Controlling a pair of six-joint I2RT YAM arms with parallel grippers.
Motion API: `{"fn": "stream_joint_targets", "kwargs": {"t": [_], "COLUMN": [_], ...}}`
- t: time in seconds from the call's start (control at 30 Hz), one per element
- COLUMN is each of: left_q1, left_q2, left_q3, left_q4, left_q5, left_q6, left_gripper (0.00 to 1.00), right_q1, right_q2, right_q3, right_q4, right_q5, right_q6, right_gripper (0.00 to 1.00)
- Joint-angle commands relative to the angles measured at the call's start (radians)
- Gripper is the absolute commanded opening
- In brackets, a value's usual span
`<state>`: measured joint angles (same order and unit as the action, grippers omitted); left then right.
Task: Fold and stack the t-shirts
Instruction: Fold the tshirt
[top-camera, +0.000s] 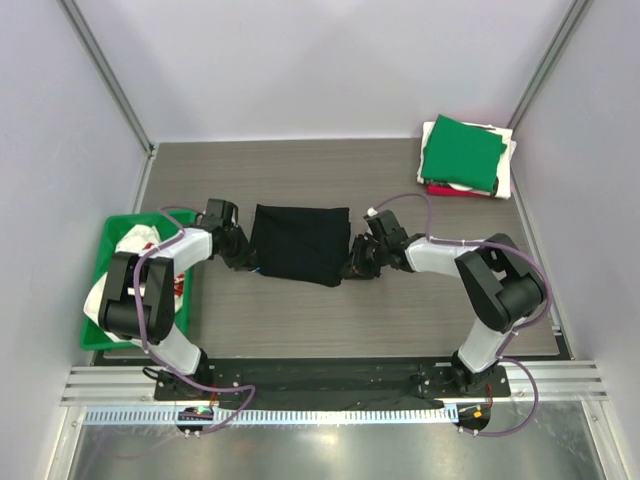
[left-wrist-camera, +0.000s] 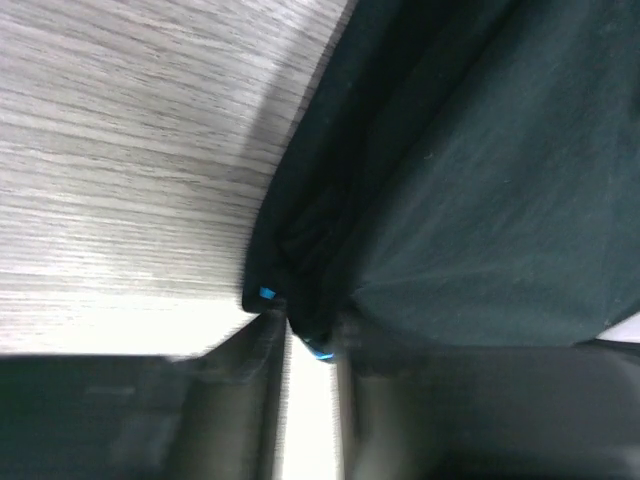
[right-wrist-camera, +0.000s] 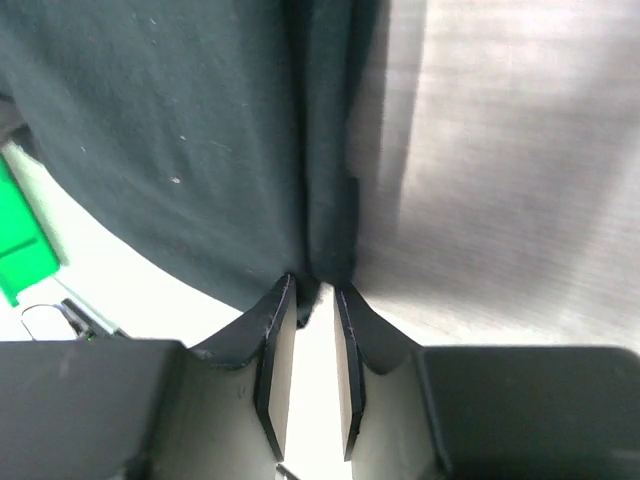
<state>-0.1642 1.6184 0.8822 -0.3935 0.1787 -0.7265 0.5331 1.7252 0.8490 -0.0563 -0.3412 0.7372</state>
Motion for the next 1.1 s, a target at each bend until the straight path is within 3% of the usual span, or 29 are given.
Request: {"fn": "stream_joint_targets", "kwargs": {"t": [0.0,0.1,0.17,0.23,0.33,0.37,0.43,0.5,0.7,0.9,1.07], "left_q1": [-0.017,-0.023,-0.023,-0.023,-0.023,-0.023,-0.023,-0.023,-0.027,-0.032,-0.021], "left_q2": [-0.011,-0.032,-0.058,-0.089,-0.188,-0.245,-0.285,-0.308,-0.212,0.046,0.275], "left_q3": [-0.061,-0.107,-0.114,-0.088,-0.006,0.026,0.122,0.181,0.302,0.422,0.471], "left_q4": [0.016,-0.008,-0.051,-0.151,-0.290,-0.318,-0.386,-0.415,-0.246,-0.165,-0.116], "left_q5": [-0.094,-0.126,-0.151,-0.211,-0.291,-0.307,-0.340,-0.338,-0.058,0.040,0.041], "left_q6": [0.007,-0.005,-0.001,0.006,0.010,0.013,0.021,0.029,0.018,-0.031,-0.018], "left_gripper": [0.16,0.01,0.01,0.10,0.40,0.55,0.62,0.63,0.56,0.50,0.45], "right_q1": [0.019,0.039,0.060,0.076,0.082,0.082,0.080,0.080,0.038,-0.039,-0.110], "right_q2": [-0.065,-0.122,-0.180,-0.225,-0.298,-0.323,-0.329,-0.303,-0.074,0.200,0.384], "right_q3": [-0.047,-0.071,-0.093,-0.102,-0.061,-0.039,0.031,0.085,0.364,0.569,0.636], "right_q4": [-0.043,-0.080,-0.100,-0.132,-0.195,-0.235,-0.254,-0.254,-0.148,-0.096,-0.053], "right_q5": [0.056,0.088,0.102,0.117,0.123,0.126,0.116,0.093,-0.091,-0.130,-0.137], "right_q6": [-0.007,0.010,0.028,0.033,0.022,0.019,-0.001,-0.009,-0.027,-0.021,-0.024], "right_gripper": [0.27,0.26,0.27,0.27,0.28,0.29,0.30,0.31,0.32,0.34,0.34]}}
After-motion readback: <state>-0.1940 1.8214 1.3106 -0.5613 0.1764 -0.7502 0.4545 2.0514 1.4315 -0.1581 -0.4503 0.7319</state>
